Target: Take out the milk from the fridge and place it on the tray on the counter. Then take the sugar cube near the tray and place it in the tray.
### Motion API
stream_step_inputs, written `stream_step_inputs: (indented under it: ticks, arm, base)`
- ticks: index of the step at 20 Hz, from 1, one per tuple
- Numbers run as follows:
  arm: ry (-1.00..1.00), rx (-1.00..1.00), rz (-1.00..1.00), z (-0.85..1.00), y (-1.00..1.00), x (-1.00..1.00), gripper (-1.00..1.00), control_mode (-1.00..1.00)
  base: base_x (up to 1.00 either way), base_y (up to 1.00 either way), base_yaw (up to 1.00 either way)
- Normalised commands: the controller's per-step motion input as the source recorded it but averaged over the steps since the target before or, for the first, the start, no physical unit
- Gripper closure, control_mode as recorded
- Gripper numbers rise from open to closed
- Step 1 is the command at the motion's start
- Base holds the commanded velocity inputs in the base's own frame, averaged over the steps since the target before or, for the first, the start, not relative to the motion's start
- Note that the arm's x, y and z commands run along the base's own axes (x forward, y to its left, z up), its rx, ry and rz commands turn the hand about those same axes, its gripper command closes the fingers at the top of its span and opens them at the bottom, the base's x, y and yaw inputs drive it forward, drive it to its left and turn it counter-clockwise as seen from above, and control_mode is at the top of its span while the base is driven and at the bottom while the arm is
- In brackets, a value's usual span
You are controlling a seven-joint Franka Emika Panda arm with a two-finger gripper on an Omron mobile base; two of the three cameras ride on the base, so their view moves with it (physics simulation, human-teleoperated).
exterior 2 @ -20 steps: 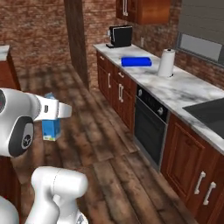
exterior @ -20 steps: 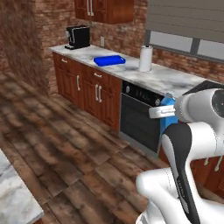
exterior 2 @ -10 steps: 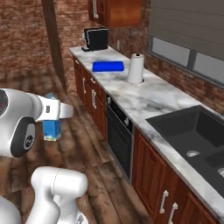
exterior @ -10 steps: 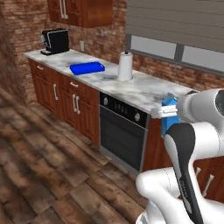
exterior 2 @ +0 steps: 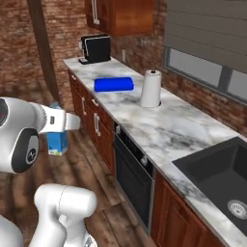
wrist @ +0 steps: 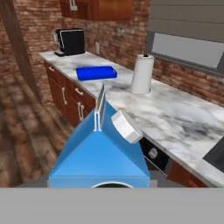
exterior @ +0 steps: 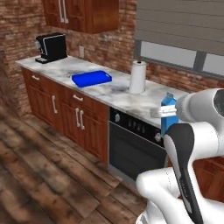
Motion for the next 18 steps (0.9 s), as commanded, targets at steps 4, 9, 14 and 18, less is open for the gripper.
stream_step_inputs:
  ticks: [4, 9, 14, 18]
  arm:
    - [0.0, 0.0, 0.0, 0.0, 0.0, 0.0, 1.0, 1.0]
    - [0.0, 0.0, 0.0, 0.0, 0.0, 0.0, 1.0, 1.0]
    - [0.0, 0.0, 0.0, 0.0, 0.0, 0.0, 1.0, 1.0]
    - [0.0, 0.0, 0.0, 0.0, 0.0, 0.0, 1.0, 1.0]
  base:
    - [0.92, 1.0, -0.27]
    - [0.9, 1.0, -0.34]
    - [0.55, 1.0, -0.47]
    - [0.29, 1.0, -0.39]
